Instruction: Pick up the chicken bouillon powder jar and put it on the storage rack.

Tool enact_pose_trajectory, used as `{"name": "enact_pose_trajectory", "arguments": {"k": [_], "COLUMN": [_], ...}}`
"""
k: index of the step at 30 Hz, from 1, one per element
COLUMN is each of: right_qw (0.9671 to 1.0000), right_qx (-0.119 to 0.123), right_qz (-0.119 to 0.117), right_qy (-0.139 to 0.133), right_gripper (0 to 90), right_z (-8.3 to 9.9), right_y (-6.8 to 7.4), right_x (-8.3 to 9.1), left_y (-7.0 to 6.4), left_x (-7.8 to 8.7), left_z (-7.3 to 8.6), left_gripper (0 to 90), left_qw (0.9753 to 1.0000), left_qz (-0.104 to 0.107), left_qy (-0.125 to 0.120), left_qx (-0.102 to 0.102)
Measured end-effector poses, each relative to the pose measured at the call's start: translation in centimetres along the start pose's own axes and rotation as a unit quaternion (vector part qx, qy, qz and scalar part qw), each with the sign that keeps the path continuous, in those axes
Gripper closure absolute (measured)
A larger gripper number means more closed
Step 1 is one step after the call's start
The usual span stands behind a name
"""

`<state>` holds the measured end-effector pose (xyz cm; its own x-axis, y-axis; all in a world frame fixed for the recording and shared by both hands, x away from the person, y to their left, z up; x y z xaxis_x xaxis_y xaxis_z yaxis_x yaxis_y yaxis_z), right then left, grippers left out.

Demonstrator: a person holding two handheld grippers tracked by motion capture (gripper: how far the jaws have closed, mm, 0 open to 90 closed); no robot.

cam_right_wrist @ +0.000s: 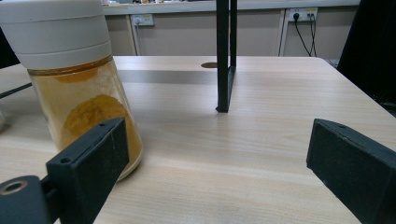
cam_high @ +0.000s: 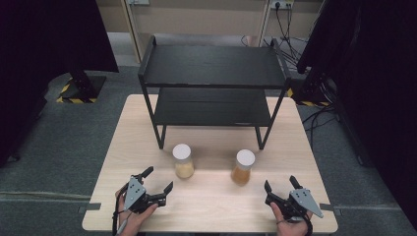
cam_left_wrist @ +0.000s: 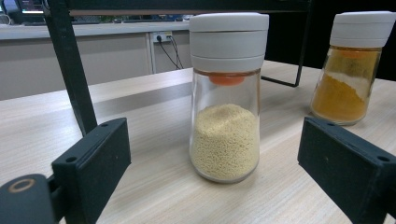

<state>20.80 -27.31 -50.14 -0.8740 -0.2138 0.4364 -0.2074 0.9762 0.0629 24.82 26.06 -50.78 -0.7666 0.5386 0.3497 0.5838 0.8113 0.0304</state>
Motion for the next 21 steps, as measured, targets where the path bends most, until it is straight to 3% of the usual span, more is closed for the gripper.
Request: {"name": "enact_pose_trajectory", "arguments": {"k": [21], "right_qw": [1.0], "right_qx": [0.0], "right_qz": [0.002], "right_qy": [0.001], "right_gripper": [5.6], "right_z": [0.0], "right_y": [0.1], "right_x": [0.0], "left_y": [-0.1], "left_x": [-1.9], "left_z": [-1.9], "left_gripper": [9.0], "left_qw": [0.9998], "left_qz": [0.012], "left_qy": [-0.018], "left_qx": [-0.004]}}
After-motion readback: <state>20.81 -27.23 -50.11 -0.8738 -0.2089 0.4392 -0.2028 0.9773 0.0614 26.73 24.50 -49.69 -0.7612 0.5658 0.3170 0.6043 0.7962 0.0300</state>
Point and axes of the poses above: each handheld gripper's, and its own axes: x roughly backward along the jaws, z roughly out of its underside, y roughly to its left, the point moved 6 cm from there along -x, roughly forward along the jaws, and after that the axes turned 15 degrees about y, right-handed, at the moved point
